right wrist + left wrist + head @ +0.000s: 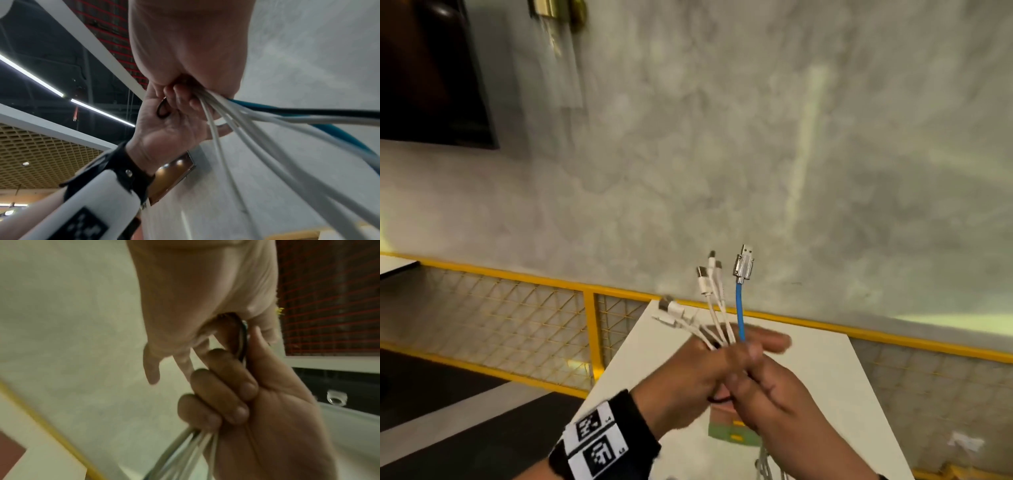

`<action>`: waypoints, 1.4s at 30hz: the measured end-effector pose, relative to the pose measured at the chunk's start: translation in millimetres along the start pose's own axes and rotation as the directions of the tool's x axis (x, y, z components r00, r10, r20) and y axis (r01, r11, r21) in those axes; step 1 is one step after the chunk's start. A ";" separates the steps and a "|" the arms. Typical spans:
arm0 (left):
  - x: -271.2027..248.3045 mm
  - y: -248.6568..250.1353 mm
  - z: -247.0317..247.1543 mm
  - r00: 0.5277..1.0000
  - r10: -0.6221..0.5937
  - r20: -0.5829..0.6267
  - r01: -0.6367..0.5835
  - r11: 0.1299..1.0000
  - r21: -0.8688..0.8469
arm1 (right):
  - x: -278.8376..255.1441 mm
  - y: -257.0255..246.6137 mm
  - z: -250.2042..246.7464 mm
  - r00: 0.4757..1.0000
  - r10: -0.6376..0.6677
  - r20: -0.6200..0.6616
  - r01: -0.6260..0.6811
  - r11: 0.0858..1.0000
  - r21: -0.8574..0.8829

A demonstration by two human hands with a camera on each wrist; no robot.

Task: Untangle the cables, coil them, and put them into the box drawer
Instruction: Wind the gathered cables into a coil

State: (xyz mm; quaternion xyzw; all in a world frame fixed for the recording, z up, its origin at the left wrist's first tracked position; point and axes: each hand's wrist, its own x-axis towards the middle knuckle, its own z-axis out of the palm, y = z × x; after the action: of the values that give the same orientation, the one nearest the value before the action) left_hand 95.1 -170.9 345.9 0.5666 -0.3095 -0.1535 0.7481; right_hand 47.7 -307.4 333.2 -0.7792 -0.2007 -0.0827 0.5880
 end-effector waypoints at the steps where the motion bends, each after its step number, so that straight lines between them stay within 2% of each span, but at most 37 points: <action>1: -1.9 -1.5 0.9 0.998 -0.008 0.066 0.014 0.996 -0.090 | 3.3 -2.9 -1.0 1.000 -0.014 -0.003 0.014 1.000 -0.006; 4: -2.2 -4.4 -0.2 0.997 0.001 0.074 0.028 0.922 -0.387 | 9.9 -8.3 -7.2 0.997 -0.024 -0.067 0.029 0.997 0.067; 6: -2.6 -5.6 0.5 0.998 -0.006 0.059 0.031 0.895 -0.444 | 13.2 -9.6 -10.3 0.993 0.000 -0.119 0.012 0.994 0.106; 9: -4.2 -20.2 6.2 0.996 -0.014 0.088 0.038 0.960 -0.278 | 14.9 -7.7 -9.1 0.990 0.066 -0.124 -0.057 0.996 0.073; 12: -6.7 -25.3 11.8 0.998 -0.046 0.043 0.051 0.991 -0.127 | 13.5 -2.7 -5.5 0.979 0.151 -0.139 -0.164 0.983 -0.085; 14: -3.6 -22.8 8.0 0.996 -0.083 -0.011 0.083 0.996 -0.046 | 15.4 -3.8 -0.7 0.978 0.191 -0.089 -0.206 0.956 -0.208; 17: -1.9 -16.6 0.8 0.996 -0.074 -0.052 0.077 0.996 0.054 | 16.2 -17.5 2.1 0.966 0.257 0.012 -0.225 0.869 -0.442; 20: -2.3 -9.4 1.2 0.988 -0.135 -0.081 0.130 0.989 -0.065 | 16.6 -16.3 -2.1 0.959 0.263 0.107 -0.168 0.829 -0.533; 23: 1.8 -8.4 -1.1 0.967 -0.217 -0.136 0.152 0.914 -0.376 | 11.4 -11.6 2.1 0.931 0.293 0.220 -0.092 0.767 -0.634; 25: 4.0 -7.2 -1.9 0.960 -0.233 -0.154 0.140 0.878 -0.457 | 11.9 -2.2 2.2 0.925 0.285 0.253 -0.071 0.781 -0.621; 30: 3.8 -2.1 1.1 0.955 -0.245 -0.164 0.125 0.841 -0.527 | 7.3 3.6 4.7 0.932 0.197 0.303 -0.025 0.872 -0.489; 34: 4.9 -0.1 -0.2 0.955 -0.247 -0.163 0.125 0.835 -0.536 | 1.6 1.3 10.6 0.927 0.209 0.313 -0.076 0.919 -0.387; 37: 5.2 11.3 0.7 0.952 -0.219 -0.213 0.066 0.828 -0.557 | -2.0 5.7 11.2 0.903 0.216 0.371 -0.121 0.957 -0.264; 39: 4.5 17.9 1.1 0.945 -0.217 -0.245 0.044 0.826 -0.562 | -5.0 14.0 10.1 0.870 0.265 0.415 -0.203 0.961 -0.187; 41: 2.6 23.4 -1.3 0.954 -0.204 -0.219 0.038 0.809 -0.587 | -8.0 28.0 6.1 0.839 0.325 0.437 -0.255 0.944 -0.212; 42: -0.1 25.8 -3.1 0.969 -0.182 -0.167 0.044 0.793 -0.608 | -9.7 36.3 4.2 0.818 0.372 0.440 -0.274 0.923 -0.270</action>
State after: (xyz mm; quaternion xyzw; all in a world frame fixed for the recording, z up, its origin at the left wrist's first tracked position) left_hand 93.9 -160.4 369.7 0.3317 -0.1269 -0.2254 0.9072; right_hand 53.4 -313.8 296.3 -0.8511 -0.1963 0.1964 0.4456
